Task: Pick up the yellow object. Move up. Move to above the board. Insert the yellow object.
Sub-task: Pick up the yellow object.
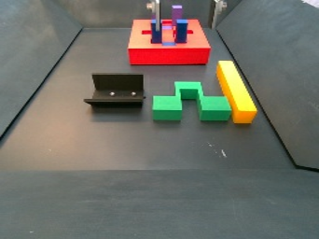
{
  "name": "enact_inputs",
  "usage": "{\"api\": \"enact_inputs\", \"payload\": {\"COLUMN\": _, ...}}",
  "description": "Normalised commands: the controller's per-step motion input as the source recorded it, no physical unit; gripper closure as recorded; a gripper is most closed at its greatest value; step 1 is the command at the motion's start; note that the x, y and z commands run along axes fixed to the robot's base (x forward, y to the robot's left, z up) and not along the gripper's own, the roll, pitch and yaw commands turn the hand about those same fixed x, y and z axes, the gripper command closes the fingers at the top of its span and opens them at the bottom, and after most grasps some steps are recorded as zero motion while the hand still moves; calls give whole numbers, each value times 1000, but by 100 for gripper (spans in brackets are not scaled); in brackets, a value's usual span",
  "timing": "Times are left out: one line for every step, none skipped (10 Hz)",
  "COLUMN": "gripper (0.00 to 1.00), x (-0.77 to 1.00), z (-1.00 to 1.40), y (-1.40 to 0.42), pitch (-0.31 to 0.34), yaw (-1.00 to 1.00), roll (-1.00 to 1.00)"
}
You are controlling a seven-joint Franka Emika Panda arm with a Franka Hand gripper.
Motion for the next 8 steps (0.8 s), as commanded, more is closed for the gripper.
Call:
{"api": "enact_inputs", "payload": {"gripper": 0, "x": 0, "z": -131, "y": -183, "pitch": 0, "yaw": 0, "roll": 36}}
{"api": "enact_inputs", "payload": {"gripper": 0, "x": -251, "z": -591, "y": -574, "pitch": -24, "yaw": -29, "roll": 97}}
{"api": "enact_inputs", "payload": {"gripper": 0, "x": -649, "z": -717, "y": -486, "pitch": -90, "yaw": -217, "roll": 29}}
{"api": "enact_inputs", "payload": {"gripper": 0, "x": -840, "z": -649, "y": -146, "pitch": -233, "yaw": -191, "roll": -73}}
{"api": "enact_inputs", "payload": {"gripper": 0, "x": -840, "z": -634, "y": -120, "pitch": -244, "yaw": -206, "roll": -59}}
{"api": "enact_inputs", "payload": {"gripper": 0, "x": -877, "z": -637, "y": -63, "pitch": -239, "yaw": -194, "roll": -56}}
{"api": "enact_inputs", "payload": {"gripper": 0, "x": -897, "z": -623, "y": -40, "pitch": -234, "yaw": -191, "roll": -50}}
{"api": "enact_inputs", "payload": {"gripper": 0, "x": -909, "z": -571, "y": -20, "pitch": -231, "yaw": -194, "roll": -33}}
